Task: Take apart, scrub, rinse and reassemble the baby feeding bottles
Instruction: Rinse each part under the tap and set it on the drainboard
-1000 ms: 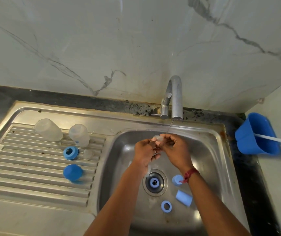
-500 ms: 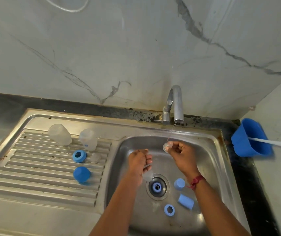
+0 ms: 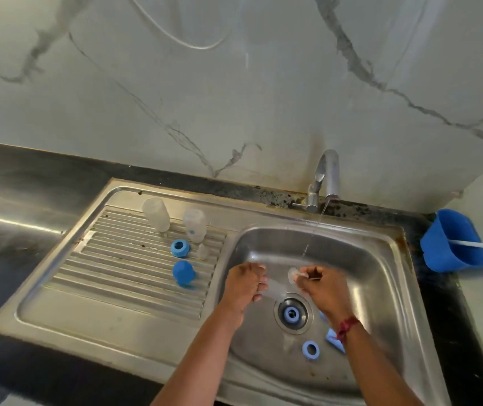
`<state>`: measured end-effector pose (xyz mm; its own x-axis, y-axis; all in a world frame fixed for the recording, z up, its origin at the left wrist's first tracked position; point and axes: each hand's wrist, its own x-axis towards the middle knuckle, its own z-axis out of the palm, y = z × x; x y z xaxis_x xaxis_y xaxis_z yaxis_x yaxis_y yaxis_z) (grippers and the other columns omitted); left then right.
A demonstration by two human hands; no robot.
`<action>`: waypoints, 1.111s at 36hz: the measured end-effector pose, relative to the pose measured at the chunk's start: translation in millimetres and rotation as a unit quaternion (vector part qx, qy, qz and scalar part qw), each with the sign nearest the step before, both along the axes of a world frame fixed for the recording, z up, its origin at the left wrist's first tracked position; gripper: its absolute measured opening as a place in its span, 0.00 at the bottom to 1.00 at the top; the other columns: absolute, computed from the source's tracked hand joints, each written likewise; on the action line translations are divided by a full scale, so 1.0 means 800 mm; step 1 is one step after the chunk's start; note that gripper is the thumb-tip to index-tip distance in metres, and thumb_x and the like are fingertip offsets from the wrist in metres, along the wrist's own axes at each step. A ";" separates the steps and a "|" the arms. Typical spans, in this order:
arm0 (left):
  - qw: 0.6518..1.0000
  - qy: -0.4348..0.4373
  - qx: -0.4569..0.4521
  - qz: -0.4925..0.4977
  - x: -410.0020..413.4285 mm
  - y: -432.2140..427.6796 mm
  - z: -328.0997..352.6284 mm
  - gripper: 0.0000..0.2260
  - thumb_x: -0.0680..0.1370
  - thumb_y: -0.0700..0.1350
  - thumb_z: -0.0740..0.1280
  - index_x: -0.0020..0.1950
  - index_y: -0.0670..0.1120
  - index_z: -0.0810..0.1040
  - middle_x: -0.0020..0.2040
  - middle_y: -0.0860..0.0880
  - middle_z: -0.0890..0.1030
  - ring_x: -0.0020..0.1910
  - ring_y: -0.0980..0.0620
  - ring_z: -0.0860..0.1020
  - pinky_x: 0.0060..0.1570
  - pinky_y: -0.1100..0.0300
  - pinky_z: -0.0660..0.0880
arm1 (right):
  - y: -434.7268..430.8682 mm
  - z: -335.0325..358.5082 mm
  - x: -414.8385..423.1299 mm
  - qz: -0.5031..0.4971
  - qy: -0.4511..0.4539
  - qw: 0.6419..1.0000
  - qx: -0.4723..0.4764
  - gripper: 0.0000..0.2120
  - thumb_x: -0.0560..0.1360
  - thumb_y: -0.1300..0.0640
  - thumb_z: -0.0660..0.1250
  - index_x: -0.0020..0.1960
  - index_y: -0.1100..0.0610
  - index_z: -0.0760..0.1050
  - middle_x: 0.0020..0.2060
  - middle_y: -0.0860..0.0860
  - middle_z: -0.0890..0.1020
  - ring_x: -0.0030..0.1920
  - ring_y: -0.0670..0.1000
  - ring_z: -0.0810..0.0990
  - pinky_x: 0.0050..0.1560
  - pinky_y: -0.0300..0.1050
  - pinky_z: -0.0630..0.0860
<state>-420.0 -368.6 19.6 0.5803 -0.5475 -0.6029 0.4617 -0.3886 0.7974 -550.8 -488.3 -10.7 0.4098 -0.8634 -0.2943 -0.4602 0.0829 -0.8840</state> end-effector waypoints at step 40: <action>0.922 -0.031 -0.072 0.379 0.305 0.169 -0.014 0.09 0.81 0.46 0.67 0.59 0.45 0.81 0.56 0.47 0.83 0.58 0.47 0.79 0.59 0.46 0.77 | 0.185 0.024 0.379 0.301 0.147 0.900 -0.279 0.12 0.79 0.61 0.63 0.60 0.57 0.81 0.56 0.55 0.83 0.56 0.56 0.81 0.56 0.46 0.76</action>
<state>-176.4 -233.4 8.5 0.8605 -0.0423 -0.5076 0.5082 0.1391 0.8499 -247.8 -340.3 8.4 0.8281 -0.5578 -0.0560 -0.4936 -0.6781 -0.5445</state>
